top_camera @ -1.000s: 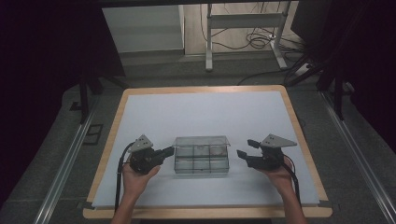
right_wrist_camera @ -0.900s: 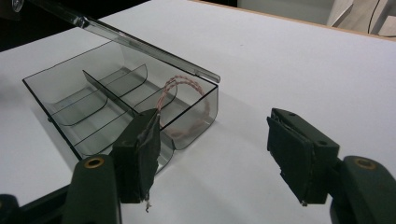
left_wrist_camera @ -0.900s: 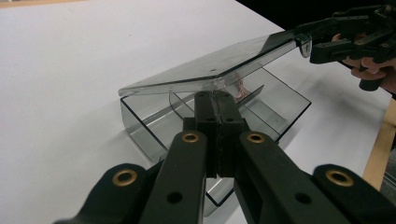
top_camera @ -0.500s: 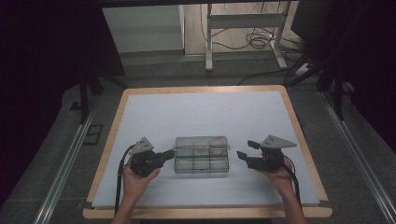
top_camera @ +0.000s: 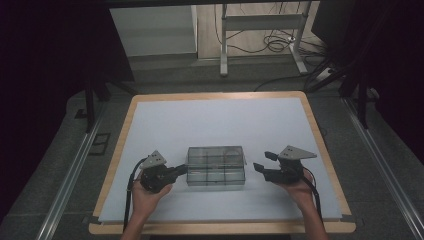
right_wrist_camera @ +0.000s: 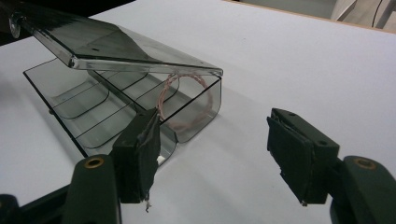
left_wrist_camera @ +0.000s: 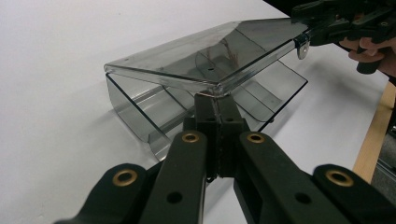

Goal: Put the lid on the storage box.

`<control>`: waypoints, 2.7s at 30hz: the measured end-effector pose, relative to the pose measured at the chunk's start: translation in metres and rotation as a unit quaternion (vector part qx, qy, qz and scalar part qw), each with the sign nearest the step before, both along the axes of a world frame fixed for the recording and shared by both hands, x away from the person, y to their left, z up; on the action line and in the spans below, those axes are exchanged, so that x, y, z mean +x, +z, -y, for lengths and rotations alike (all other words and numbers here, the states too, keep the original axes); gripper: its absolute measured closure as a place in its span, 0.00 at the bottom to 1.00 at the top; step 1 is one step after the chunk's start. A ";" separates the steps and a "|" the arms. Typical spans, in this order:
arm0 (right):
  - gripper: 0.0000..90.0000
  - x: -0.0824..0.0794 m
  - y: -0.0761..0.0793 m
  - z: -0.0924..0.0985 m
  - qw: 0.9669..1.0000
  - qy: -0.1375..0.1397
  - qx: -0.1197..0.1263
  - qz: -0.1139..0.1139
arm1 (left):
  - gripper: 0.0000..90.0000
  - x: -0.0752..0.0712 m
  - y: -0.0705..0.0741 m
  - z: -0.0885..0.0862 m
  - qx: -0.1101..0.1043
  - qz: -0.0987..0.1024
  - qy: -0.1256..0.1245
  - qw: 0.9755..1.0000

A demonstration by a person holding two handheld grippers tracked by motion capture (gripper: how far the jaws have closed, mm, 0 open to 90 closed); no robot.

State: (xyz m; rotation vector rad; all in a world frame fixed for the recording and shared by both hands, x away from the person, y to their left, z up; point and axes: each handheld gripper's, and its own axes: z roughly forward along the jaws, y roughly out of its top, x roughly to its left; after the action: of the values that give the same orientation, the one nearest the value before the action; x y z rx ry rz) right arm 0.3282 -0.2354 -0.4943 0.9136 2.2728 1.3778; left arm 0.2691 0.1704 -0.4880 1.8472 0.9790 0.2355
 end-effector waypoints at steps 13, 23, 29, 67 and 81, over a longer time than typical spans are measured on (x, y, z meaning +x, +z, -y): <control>0.37 0.000 -0.002 0.000 1.000 -0.002 0.000 -0.006 | 1.00 -0.003 -0.007 -0.001 0.006 -0.012 -0.004 1.000; 0.37 -0.001 -0.003 0.002 1.000 -0.003 -0.005 -0.008 | 1.00 -0.005 -0.013 0.000 0.017 -0.017 -0.007 1.000; 0.37 -0.001 -0.004 0.003 1.000 -0.003 -0.004 -0.009 | 1.00 -0.007 -0.013 -0.001 0.021 -0.019 -0.010 1.000; 0.37 0.000 -0.007 0.007 1.000 -0.006 -0.003 -0.014 | 1.00 -0.009 -0.027 0.001 0.046 -0.050 -0.016 0.998; 0.37 0.000 -0.008 0.008 1.000 -0.006 -0.004 -0.015 | 1.00 -0.012 -0.029 -0.002 0.047 -0.054 -0.015 0.997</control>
State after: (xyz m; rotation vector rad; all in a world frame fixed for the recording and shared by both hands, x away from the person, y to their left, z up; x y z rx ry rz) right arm 0.3283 -0.2432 -0.5021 0.9504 2.2891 1.3589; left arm 0.2571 0.1722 -0.5169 1.9752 1.0277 0.1674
